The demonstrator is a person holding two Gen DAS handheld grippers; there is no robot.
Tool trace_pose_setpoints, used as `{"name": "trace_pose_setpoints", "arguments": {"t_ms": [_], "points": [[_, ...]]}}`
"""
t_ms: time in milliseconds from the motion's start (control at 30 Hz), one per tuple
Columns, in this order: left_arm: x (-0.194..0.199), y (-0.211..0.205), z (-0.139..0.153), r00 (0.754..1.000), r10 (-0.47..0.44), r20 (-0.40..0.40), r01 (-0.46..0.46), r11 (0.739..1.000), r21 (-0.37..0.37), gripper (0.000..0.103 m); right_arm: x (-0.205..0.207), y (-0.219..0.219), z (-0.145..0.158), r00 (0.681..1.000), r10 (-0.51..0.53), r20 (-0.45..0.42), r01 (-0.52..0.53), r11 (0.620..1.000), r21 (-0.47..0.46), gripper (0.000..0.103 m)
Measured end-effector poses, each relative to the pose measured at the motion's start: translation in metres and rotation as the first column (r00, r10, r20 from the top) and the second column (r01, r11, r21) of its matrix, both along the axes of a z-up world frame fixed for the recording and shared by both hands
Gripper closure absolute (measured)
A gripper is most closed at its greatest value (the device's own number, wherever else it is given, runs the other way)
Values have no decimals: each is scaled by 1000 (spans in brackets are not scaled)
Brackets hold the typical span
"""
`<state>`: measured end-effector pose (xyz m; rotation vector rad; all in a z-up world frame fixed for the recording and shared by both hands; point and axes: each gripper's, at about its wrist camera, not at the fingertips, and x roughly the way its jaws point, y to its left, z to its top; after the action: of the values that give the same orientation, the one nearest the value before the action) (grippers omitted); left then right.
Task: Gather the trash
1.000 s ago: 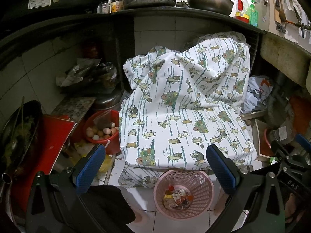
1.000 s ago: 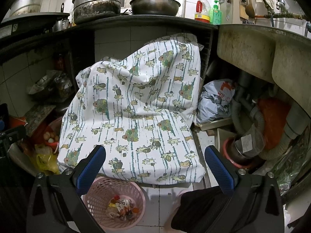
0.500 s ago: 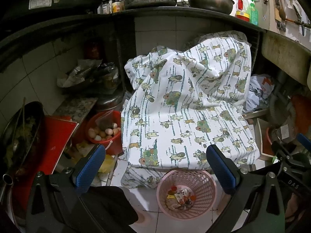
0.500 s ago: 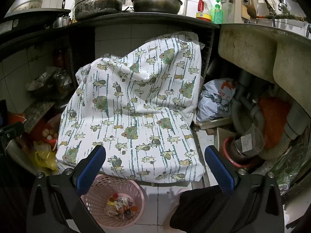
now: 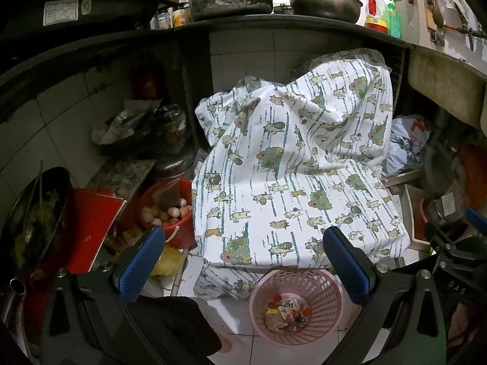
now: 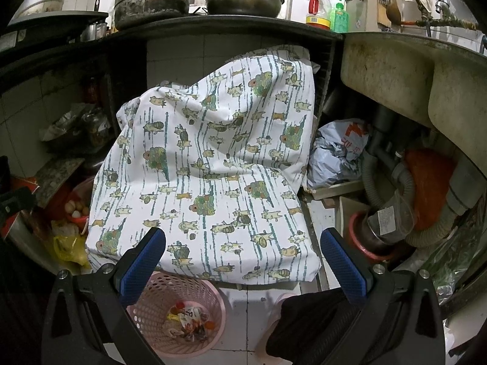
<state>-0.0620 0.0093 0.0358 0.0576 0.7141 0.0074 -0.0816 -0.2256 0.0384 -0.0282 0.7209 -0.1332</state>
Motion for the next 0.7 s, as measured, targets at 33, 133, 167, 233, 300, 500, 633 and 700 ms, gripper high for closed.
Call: {"name": "trace_pose_setpoints", "arguments": {"t_ms": [33,133,167,233,300,500,633,700], "points": [[0,0,0,1000,-1,1,1,1000,1,0,0,0,0,1000,0,0,0,1000,0,0],[1,0,0,1000,-3,0,3,1000,5,0,-1,0,-1,1000,3,2,-3,1000,-3,0],[0,-1,0,1000,-1,0,1,1000,2,0,1,0,0,1000,1,1,-1,1000,-3,0],[1,-1,0,1000,-8,0,8,1000,1,0,2,1,0,1000,-1,-1,1,1000,-3,0],[4,0,0,1000,-14,1,14,1000,1,0,2,1,-1,1000,-2,-2,2,1000,-1,0],[8,-1,-2,1000,-23,-12,23,1000,4,0,0,0,-8,1000,0,-14,0,1000,2,0],[13,-3,-4,999,-37,-17,37,999,7,0,2,0,-9,1000,2,-20,-2,1000,2,0],[13,-5,-5,999,-38,-19,38,999,9,0,-1,0,-10,1000,2,-22,-2,1000,3,0]]}}
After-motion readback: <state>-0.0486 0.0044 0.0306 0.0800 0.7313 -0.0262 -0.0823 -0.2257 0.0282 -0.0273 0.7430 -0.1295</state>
